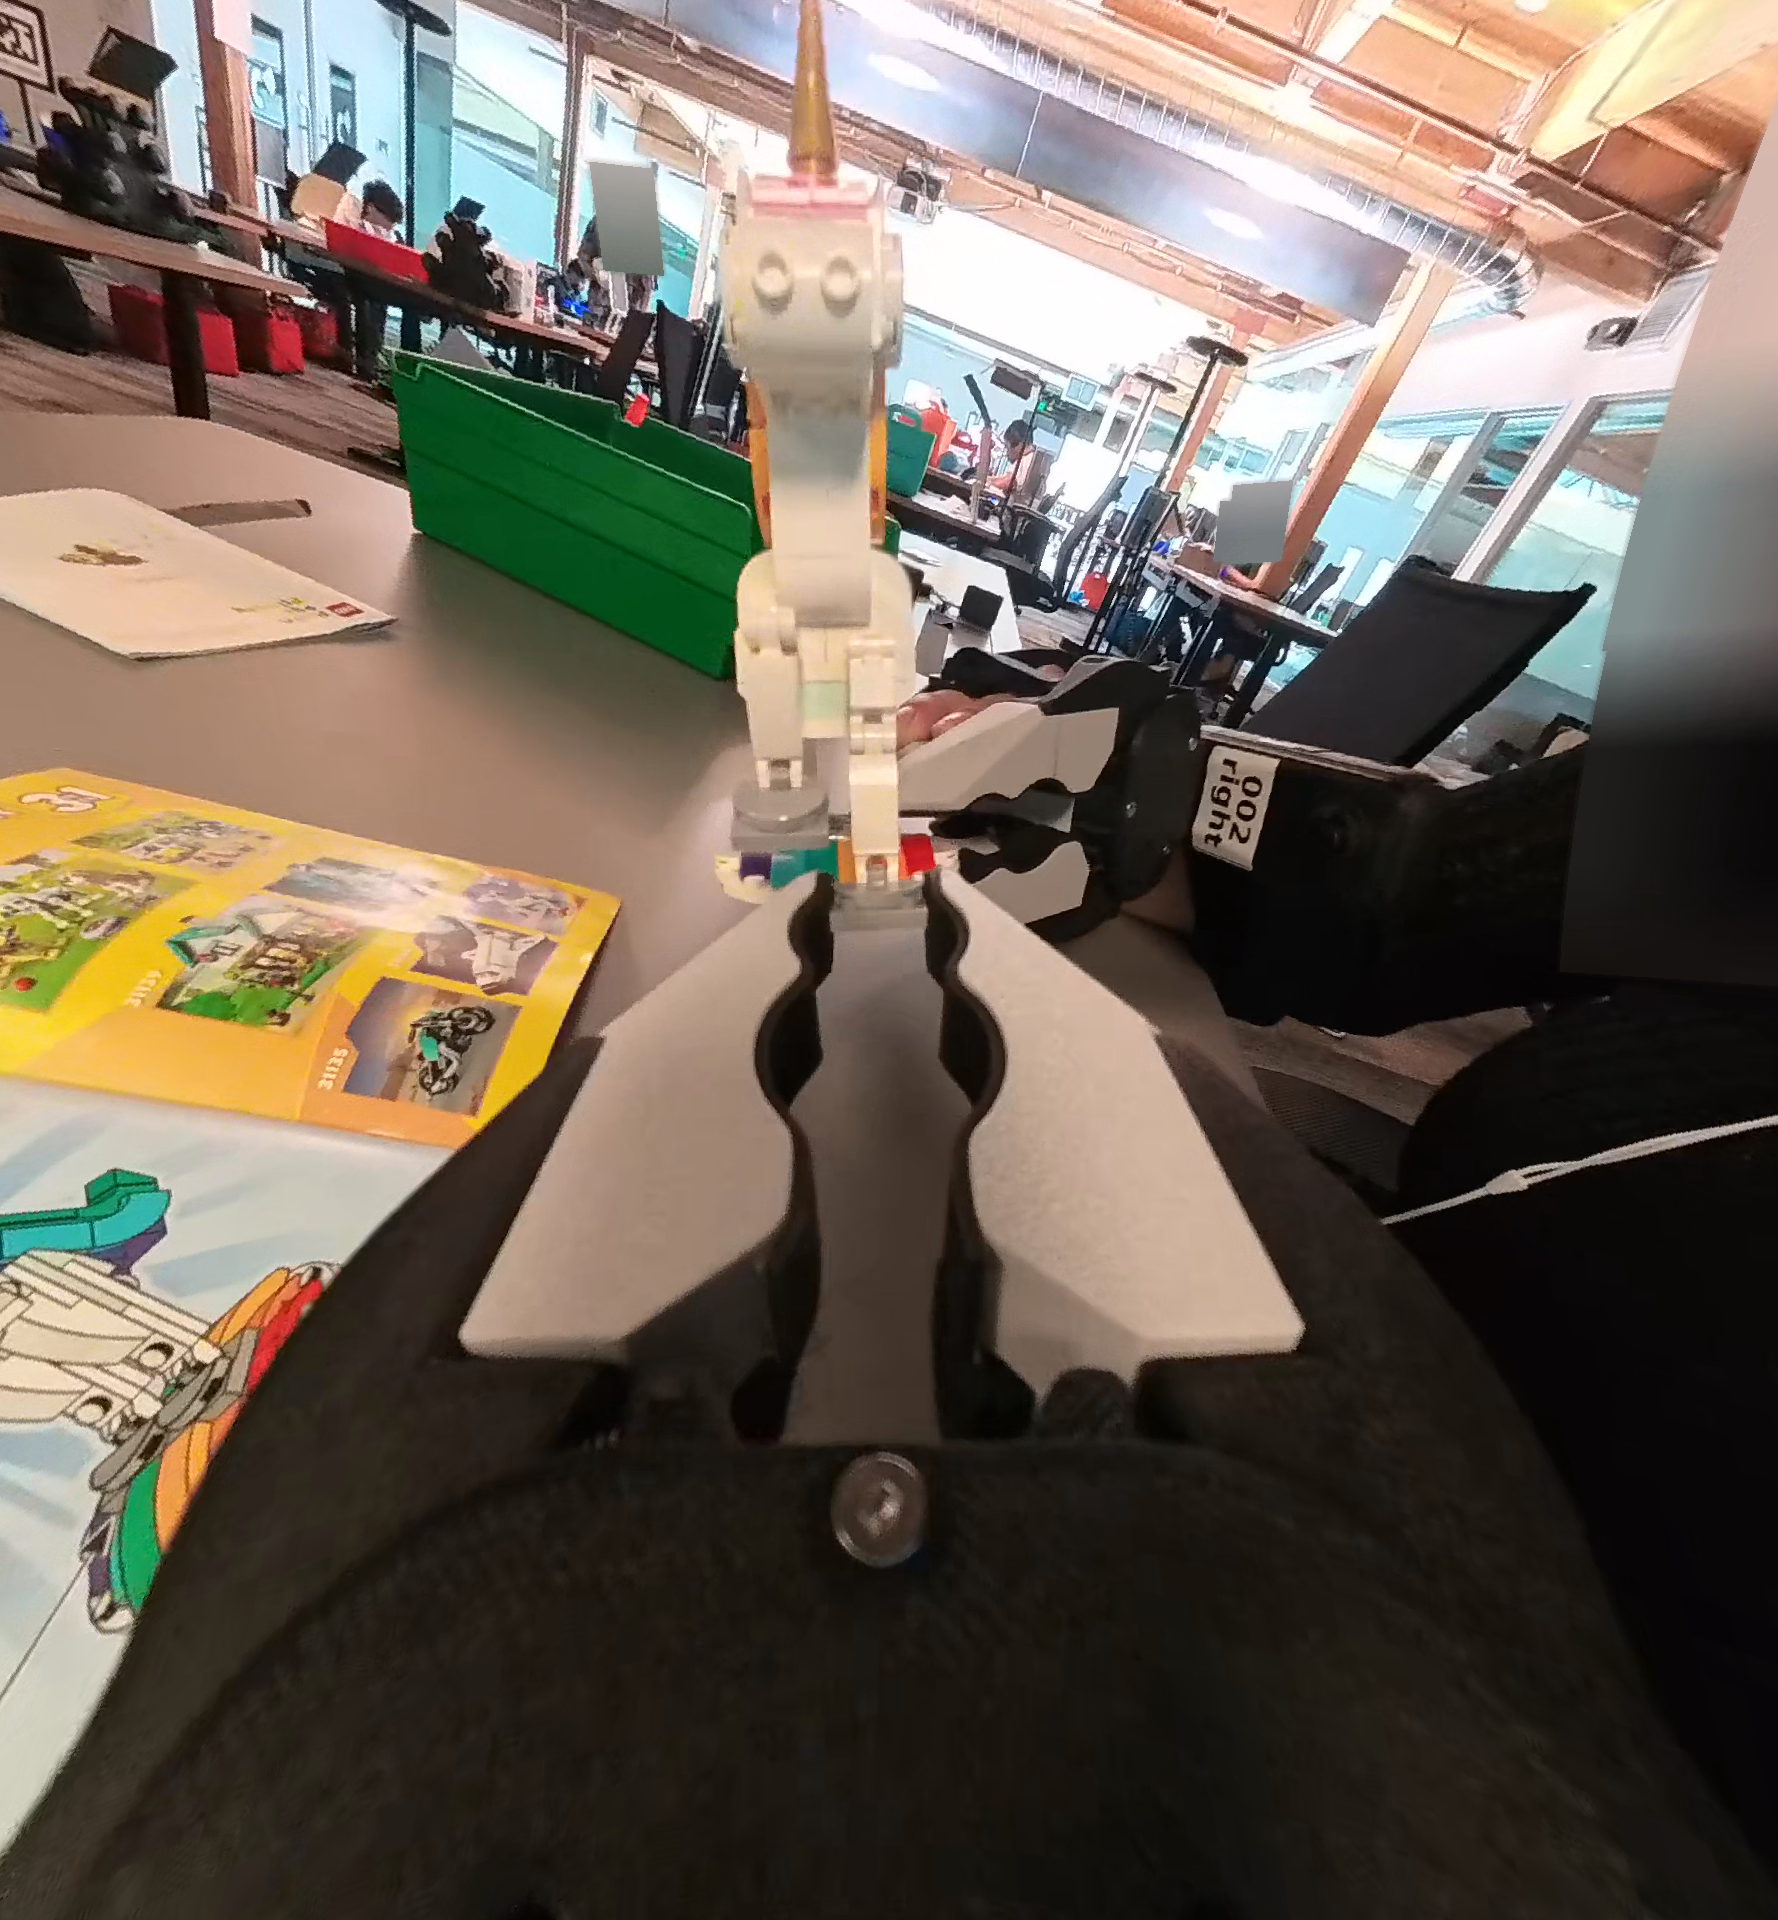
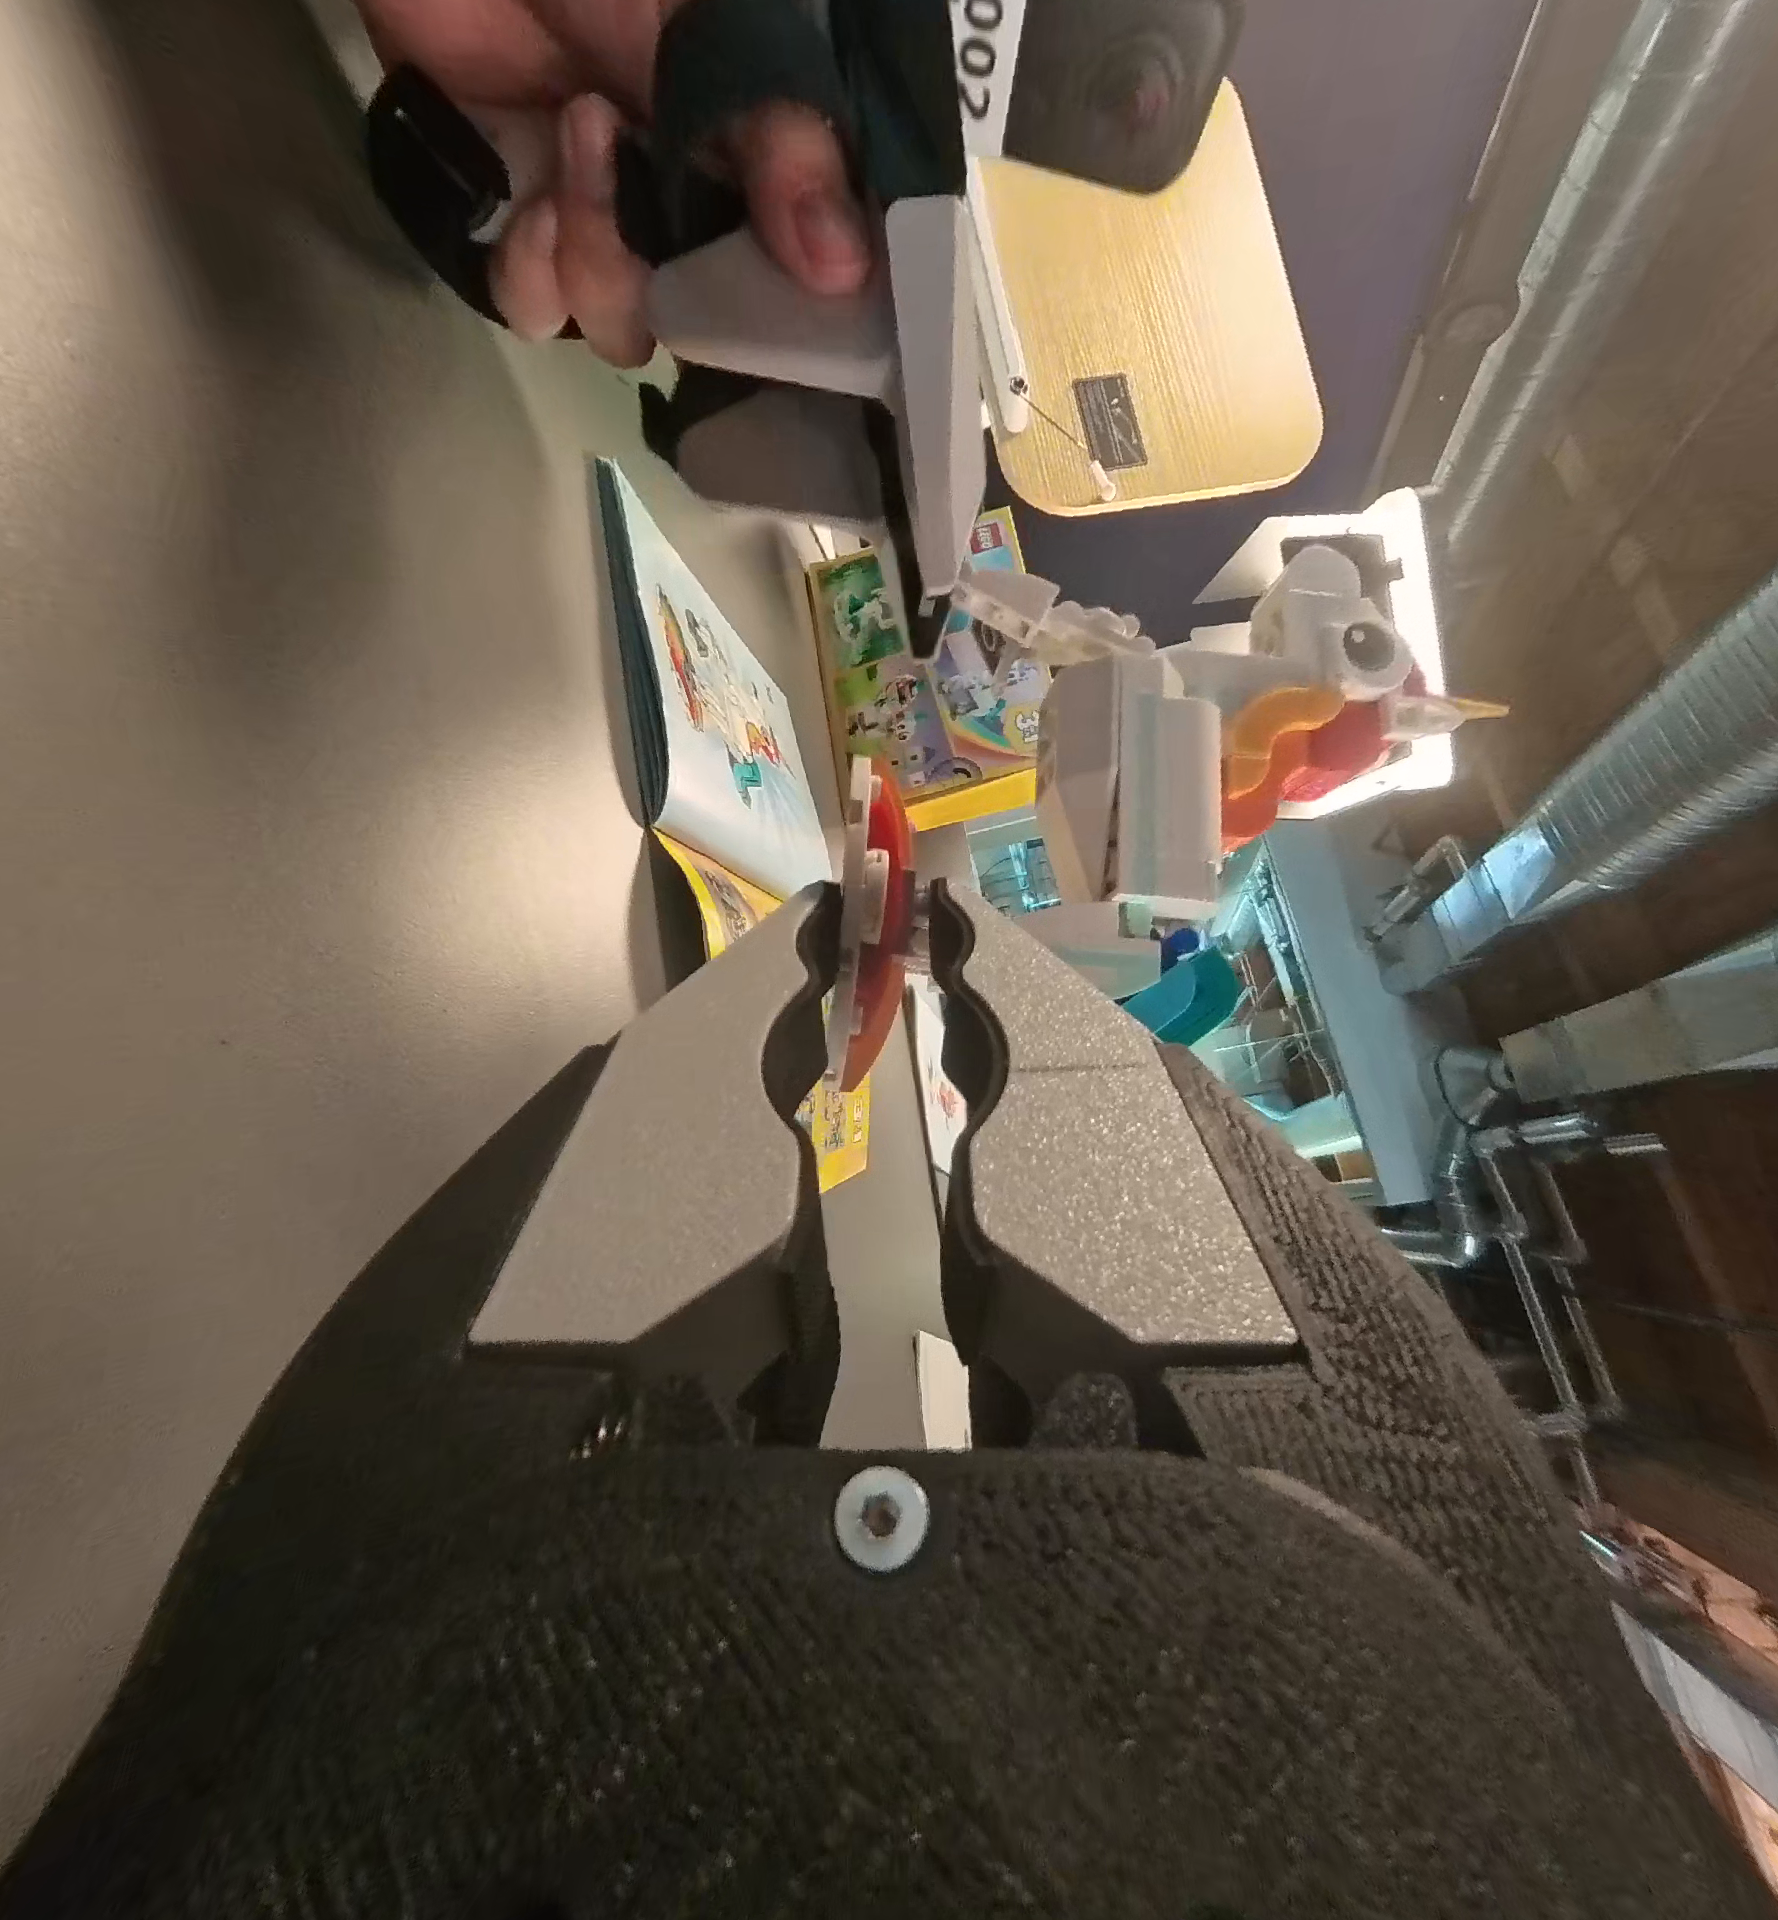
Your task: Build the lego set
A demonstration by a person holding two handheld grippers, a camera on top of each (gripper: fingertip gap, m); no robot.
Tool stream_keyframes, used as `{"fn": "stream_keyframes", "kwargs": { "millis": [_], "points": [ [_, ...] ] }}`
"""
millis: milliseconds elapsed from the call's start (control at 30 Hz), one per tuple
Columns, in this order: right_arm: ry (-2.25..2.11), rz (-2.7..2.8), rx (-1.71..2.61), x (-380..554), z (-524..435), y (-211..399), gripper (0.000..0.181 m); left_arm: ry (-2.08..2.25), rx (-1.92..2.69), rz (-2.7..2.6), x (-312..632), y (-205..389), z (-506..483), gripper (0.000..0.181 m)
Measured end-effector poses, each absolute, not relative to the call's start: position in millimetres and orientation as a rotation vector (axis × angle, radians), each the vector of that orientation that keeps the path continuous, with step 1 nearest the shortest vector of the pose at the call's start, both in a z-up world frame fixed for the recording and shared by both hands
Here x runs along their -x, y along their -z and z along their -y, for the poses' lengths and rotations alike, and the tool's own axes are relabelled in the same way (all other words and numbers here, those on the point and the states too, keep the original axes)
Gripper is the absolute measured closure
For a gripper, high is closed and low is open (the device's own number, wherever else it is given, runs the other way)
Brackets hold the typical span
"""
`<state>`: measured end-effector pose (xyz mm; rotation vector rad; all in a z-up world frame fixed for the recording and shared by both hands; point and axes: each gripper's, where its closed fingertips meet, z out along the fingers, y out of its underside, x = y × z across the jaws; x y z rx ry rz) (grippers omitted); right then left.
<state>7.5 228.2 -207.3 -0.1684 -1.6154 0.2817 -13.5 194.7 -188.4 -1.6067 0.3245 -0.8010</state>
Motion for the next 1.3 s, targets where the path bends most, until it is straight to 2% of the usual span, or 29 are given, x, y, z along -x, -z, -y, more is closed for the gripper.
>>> {"fn": "stream_keyframes", "kwargs": {
  "millis": [200, 300, 433, 533, 633, 767, 967, 1100, 1200, 1300],
  "points": [
    [-0.273, 1.607, 0.172, -8.3, -230.9, 204.6, 0.167, 0.834, 1.556, -0.268, 15.7, 181.7, -196.5, 0.164],
    [-0.265, 1.600, 0.185, -9.0, -236.6, 203.3, 0.166, 0.779, 1.554, -0.238, 23.2, 180.2, -199.7, 0.149],
    [-0.256, 1.586, 0.191, -10.1, -239.9, 200.0, 0.166, 0.697, 1.582, -0.305, 15.1, 185.4, -200.7, 0.154],
    [-0.251, 1.583, 0.194, -10.3, -239.9, 199.2, 0.167, 0.424, 1.574, -0.381, 17.0, 182.8, -201.8, 0.158],
    [-0.266, 1.585, 0.213, -9.8, -240.0, 199.0, 0.166, -0.058, 1.488, -0.479, 28.4, 169.9, -199.5, 0.137],
    [-0.291, 1.600, 0.226, -9.6, -240.4, 201.3, 0.166, -0.475, 1.367, -0.737, 14.6, 170.4, -192.1, 0.148],
    [-0.298, 1.608, 0.213, -10.6, -238.2, 201.6, 0.167, -0.835, 1.366, -0.929, 25.4, 189.2, -196.7, 0.148],
    [-0.290, 1.624, 0.197, -11.2, -237.1, 204.5, 0.167, -0.915, 1.332, -1.006, 21.4, 193.1, -195.7, 0.156],
    [-0.288, 1.646, 0.186, -11.1, -234.9, 208.7, 0.167, -0.935, 1.329, -1.041, 21.0, 195.2, -194.2, 0.173],
    [-0.299, 1.658, 0.194, -9.7, -232.5, 211.4, 0.167, -0.926, 1.361, -1.044, 20.1, 197.9, -195.6, 0.175]
  ]
}}
